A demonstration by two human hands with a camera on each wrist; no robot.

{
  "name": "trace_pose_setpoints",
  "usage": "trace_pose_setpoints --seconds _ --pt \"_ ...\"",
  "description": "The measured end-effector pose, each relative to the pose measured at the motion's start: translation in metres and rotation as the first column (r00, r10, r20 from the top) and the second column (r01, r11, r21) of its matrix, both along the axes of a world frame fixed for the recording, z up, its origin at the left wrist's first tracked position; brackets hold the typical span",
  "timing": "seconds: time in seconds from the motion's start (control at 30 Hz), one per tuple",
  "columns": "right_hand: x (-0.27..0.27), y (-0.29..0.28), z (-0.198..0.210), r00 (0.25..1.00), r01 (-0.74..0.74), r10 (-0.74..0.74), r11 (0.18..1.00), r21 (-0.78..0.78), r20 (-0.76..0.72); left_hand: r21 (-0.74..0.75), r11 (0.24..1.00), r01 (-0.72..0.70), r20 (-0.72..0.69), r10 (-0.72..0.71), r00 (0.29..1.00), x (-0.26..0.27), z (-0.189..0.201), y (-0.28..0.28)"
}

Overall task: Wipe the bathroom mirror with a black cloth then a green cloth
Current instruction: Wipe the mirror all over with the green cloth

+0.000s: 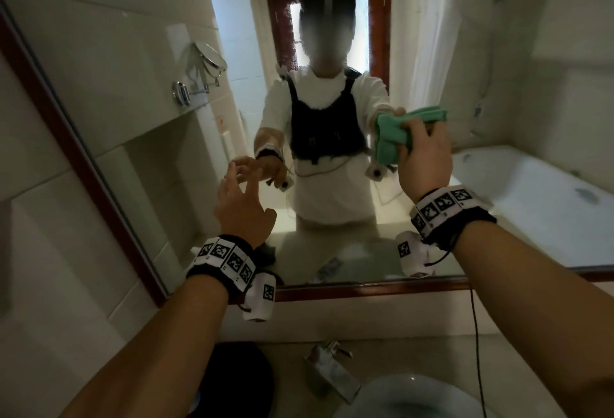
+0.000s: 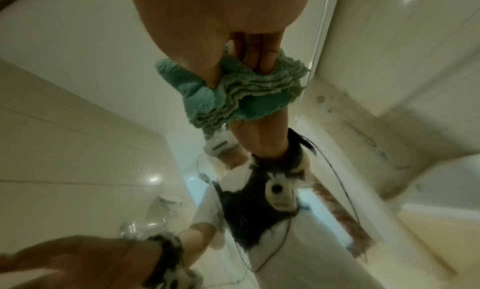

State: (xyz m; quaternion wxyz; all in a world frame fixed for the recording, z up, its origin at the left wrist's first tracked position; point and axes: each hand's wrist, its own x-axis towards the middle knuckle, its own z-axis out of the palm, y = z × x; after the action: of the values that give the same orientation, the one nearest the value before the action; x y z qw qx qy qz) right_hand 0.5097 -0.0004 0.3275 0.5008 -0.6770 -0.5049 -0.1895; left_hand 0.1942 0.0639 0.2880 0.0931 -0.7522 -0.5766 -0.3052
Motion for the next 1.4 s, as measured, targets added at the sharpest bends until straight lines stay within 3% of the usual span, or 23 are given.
trace_pose_setpoints --seconds 0.13,0.23,0.4,0.53,0.7,0.93,1.03,1.13,1.17,1.2,1.27,1.33,1.37,1.4 --pt "-0.008 -0.002 0.005 0.996 -0.087 0.087 0.993 -0.075 -0.008 -0.092 0.995 0.029 0.059 -0.024 0.998 0.003 0.005 -0.016" --pt "-0.025 -0.006 0.003 0.97 -0.242 0.243 0.965 -0.103 -0.009 -0.143 0.976 0.161 0.174 -0.136 0.975 0.009 0.012 -0.033" --pt "-0.084 -0.016 -0.016 0.872 -0.485 0.49 0.858 -0.169 -0.014 -0.164 0.89 0.425 0.348 -0.351 0.869 0.008 0.018 -0.054" --pt "-0.135 -0.019 -0.034 0.801 -0.582 0.597 0.769 -0.264 -0.025 -0.279 0.752 0.598 0.529 -0.399 0.749 -0.009 0.014 -0.067" --pt "-0.193 -0.014 -0.071 0.71 -0.689 0.693 0.645 -0.33 -0.127 -0.333 0.746 0.576 0.643 -0.268 0.718 -0.045 -0.011 -0.078" --pt "-0.264 0.001 -0.117 0.542 -0.799 0.808 0.409 -0.442 -0.232 -0.336 0.798 0.499 0.805 -0.031 0.592 -0.11 -0.052 -0.085" --pt "-0.282 0.004 -0.135 0.528 -0.832 0.745 0.358 -0.424 -0.408 -0.4 0.786 0.472 0.812 0.065 0.58 -0.141 -0.067 -0.086" --pt "-0.294 0.007 -0.159 0.572 -0.819 0.575 0.36 -0.446 -0.586 -0.464 0.749 0.472 0.812 0.148 0.564 -0.162 -0.085 -0.084" --pt "-0.299 0.006 -0.167 0.552 -0.834 0.505 0.342 -0.433 -0.663 -0.478 0.739 0.476 0.813 0.167 0.557 -0.168 -0.09 -0.084" --pt "-0.305 0.005 -0.177 0.491 -0.868 0.436 0.318 -0.381 -0.754 -0.485 0.724 0.49 0.821 0.183 0.541 -0.173 -0.097 -0.082" --pt "-0.315 0.0 -0.192 0.303 -0.933 0.285 0.283 -0.222 -0.909 -0.5 0.698 0.512 0.827 0.21 0.521 -0.182 -0.113 -0.08" --pt "-0.323 0.0 -0.211 0.171 -0.951 0.162 0.285 -0.12 -0.972 -0.538 0.663 0.521 0.814 0.248 0.526 -0.189 -0.134 -0.077" --pt "-0.326 0.0 -0.22 0.176 -0.947 0.14 0.296 -0.129 -0.974 -0.558 0.648 0.518 0.804 0.268 0.532 -0.191 -0.146 -0.076" --pt "-0.327 0.001 -0.229 0.229 -0.932 0.128 0.316 -0.179 -0.965 -0.579 0.635 0.512 0.792 0.291 0.536 -0.193 -0.158 -0.075"
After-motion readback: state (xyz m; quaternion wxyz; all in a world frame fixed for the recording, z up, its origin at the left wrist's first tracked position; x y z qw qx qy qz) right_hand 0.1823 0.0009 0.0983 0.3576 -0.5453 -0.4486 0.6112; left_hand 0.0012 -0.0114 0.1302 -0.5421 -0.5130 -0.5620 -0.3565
